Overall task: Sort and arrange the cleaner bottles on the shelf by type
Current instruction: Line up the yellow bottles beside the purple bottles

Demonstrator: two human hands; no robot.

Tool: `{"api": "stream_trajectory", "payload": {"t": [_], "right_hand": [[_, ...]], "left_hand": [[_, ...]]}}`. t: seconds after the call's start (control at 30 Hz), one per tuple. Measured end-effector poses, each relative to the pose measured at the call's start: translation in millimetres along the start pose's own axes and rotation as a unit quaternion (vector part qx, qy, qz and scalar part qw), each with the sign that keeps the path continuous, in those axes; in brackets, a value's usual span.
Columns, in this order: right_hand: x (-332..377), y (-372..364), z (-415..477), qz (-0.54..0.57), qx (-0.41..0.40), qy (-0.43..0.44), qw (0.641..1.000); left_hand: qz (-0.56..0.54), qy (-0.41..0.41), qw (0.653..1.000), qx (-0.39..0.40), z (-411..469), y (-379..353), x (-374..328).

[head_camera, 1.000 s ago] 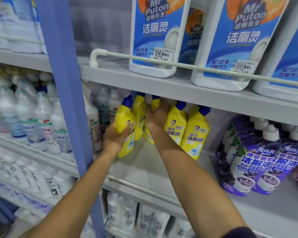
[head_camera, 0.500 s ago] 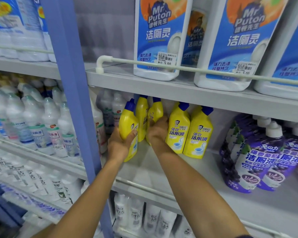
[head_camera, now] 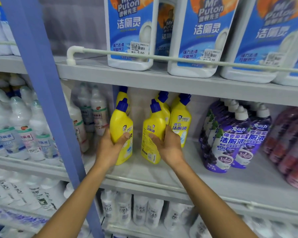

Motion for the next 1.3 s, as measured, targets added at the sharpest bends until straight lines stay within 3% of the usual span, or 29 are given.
{"api": "stream_trajectory", "payload": {"t": [0.27, 0.37, 0.5, 0.63, 0.7, 0.8, 0.9, 1.13, 1.3], "right_hand": [[-18.7, 54.8, -35.9, -0.011, -0.112, 0.037, 0.993], [-16.3, 58.3, -44.3, -0.027, -0.084, 0.081, 0.993], [-28.7, 69.3, -36.5, 0.009, -0.058, 0.065, 0.996], [-41.9, 56.7, -18.8, 0.211, 0.065, 0.0, 0.975], [-46.0, 51.0, -15.1, 0.228, 0.054, -0.022, 0.972], [-53.4, 52.5, -11.9, 0.151, -0.063, -0.052, 0.985], [-63.3, 46.6, -14.3, 0.073, -0.131, -0.068, 0.986], [-99.2, 39.8, -30.5, 0.028, -0.073, -0.075, 0.994], [-105.3, 45.9, -19.8, -0.002, -0.125, -0.109, 0.986]], "left_hand": [[-0.036, -0.003, 0.991, 0.132, -17.4, -72.5, -19.9], [-0.01, -0.041, 0.995, 0.085, -31.9, -84.4, -14.8], [0.01, -0.074, 0.996, 0.045, -38.6, -85.2, -5.3], [0.014, -0.069, 0.994, 0.084, -31.1, -86.9, -6.5], [0.022, -0.069, 0.989, 0.125, -25.0, -88.1, -7.3], [0.039, -0.066, 0.987, 0.144, -15.5, -88.3, -6.7], [0.027, -0.049, 0.995, 0.084, -14.6, -84.5, -1.3], [-0.011, -0.045, 0.998, 0.043, -19.3, -102.4, 2.7], [0.002, -0.038, 0.998, 0.048, -7.5, -114.3, -2.7]]}}
Point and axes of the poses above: each hand's wrist, its own z-axis towards the middle knuckle, its own y-axis out of the back of the hand, x = y × z, the point moved 6 cm from there along z, towards the middle knuckle, and after that the axes turned 12 degrees about y, right-handed, at the moved point
